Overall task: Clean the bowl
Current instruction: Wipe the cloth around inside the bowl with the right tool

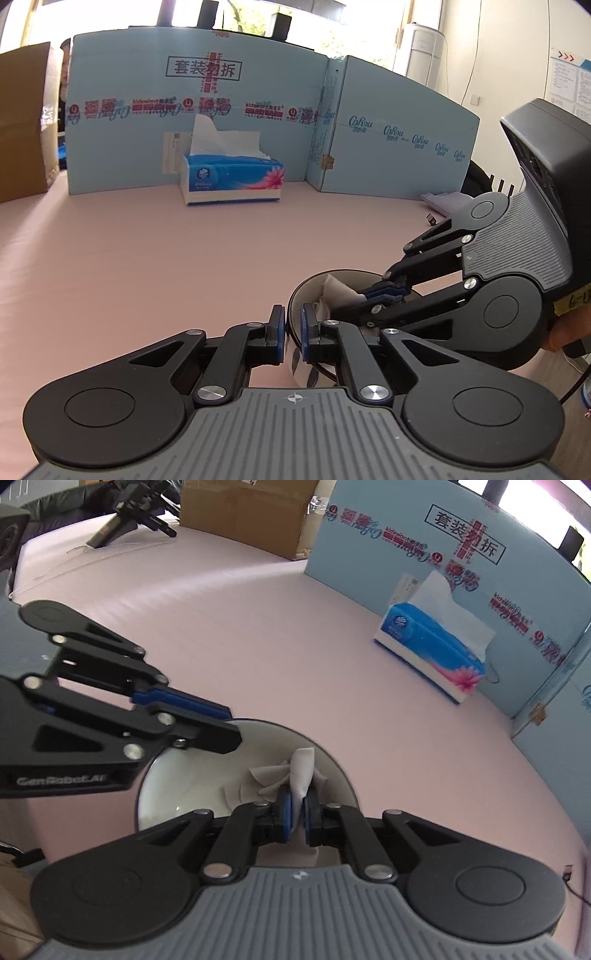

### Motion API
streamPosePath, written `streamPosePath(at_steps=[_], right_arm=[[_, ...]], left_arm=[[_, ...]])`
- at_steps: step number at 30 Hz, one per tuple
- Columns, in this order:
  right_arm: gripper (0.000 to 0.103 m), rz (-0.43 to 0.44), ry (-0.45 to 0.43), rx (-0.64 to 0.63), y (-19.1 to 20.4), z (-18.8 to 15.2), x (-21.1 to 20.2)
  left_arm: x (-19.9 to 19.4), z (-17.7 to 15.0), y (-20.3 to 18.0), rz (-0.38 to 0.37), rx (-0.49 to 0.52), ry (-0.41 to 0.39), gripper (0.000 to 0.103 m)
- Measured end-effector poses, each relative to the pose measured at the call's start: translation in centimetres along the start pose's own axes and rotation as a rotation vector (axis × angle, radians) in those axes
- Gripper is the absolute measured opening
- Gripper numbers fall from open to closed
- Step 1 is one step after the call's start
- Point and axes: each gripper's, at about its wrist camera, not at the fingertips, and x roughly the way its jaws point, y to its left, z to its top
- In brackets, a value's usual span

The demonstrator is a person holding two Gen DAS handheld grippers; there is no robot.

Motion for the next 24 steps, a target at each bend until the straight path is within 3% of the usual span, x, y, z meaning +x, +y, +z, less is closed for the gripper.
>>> streamPosePath(at_steps=[5,14,24], right_arm=[[0.006,0.029,-0.003,-0.028,0.47,0.46,0.41],[0.011,0.157,0.013,-0.042,0.45,0.42,0.67],[0.011,0.261,0.095,-0.097,0.38,1.06,0.26]], left_arm=[[0.11,0.0,0.38,-0.01,-0.009,0.002,0.012],[0.27,-0.02,0.59,-0.017,-0.016,0.004,0.012],[0.38,-0.02,0.76,-0.029,-0.014,0.002,0.013]])
